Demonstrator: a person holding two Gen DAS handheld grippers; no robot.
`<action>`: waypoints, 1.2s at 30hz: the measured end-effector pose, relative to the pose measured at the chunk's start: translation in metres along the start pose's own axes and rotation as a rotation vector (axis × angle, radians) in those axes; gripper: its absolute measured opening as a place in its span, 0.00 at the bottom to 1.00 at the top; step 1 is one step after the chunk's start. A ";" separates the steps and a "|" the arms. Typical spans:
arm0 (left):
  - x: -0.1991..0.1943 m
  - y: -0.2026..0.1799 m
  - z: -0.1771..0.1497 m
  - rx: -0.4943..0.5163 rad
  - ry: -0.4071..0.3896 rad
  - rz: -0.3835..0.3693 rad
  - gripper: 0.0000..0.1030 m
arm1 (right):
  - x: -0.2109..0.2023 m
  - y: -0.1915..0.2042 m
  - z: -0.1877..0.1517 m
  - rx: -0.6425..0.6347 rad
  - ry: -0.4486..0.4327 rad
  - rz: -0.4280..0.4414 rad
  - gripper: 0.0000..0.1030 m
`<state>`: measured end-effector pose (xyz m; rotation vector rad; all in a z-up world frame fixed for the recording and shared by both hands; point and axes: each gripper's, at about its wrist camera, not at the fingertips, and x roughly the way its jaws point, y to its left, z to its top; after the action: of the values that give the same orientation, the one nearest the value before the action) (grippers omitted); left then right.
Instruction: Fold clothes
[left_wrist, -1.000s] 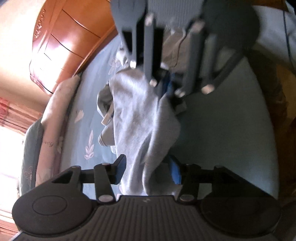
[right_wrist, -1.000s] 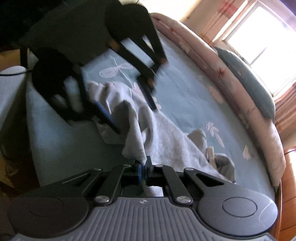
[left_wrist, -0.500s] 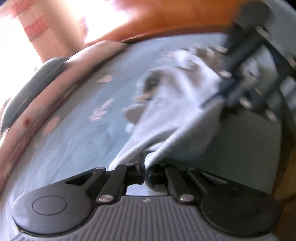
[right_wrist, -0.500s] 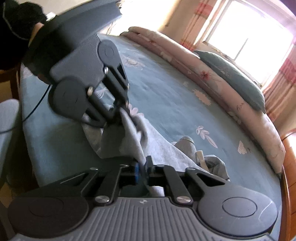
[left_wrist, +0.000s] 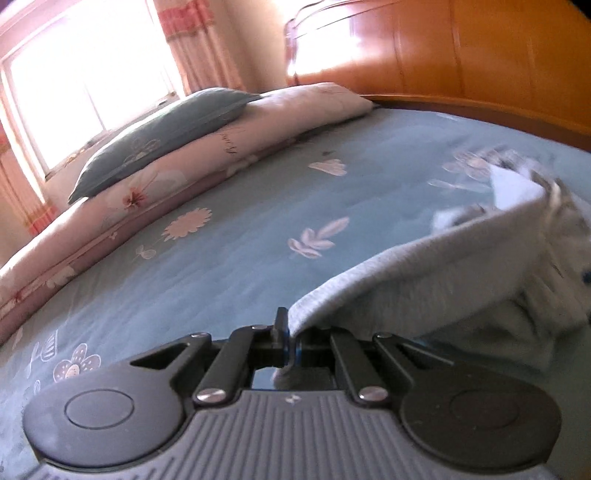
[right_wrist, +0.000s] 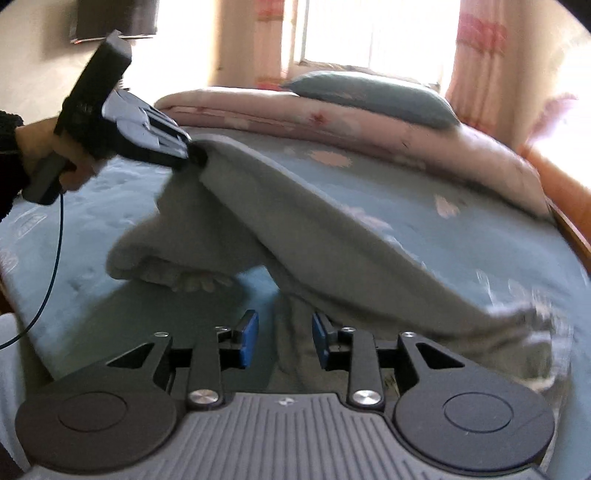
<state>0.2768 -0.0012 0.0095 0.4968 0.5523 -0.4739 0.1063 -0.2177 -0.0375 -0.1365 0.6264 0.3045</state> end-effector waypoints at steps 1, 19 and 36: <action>0.008 0.004 0.005 -0.017 0.004 0.005 0.01 | -0.001 -0.002 -0.004 0.014 0.004 -0.004 0.35; 0.138 0.067 0.055 -0.199 0.111 0.125 0.01 | 0.040 -0.048 -0.020 0.151 -0.002 -0.052 0.37; 0.232 0.128 0.106 -0.171 0.200 0.311 0.02 | 0.053 -0.087 -0.004 0.214 -0.074 -0.080 0.41</action>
<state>0.5600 -0.0270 -0.0096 0.4585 0.6876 -0.0790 0.1726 -0.2883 -0.0696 0.0546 0.5745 0.1629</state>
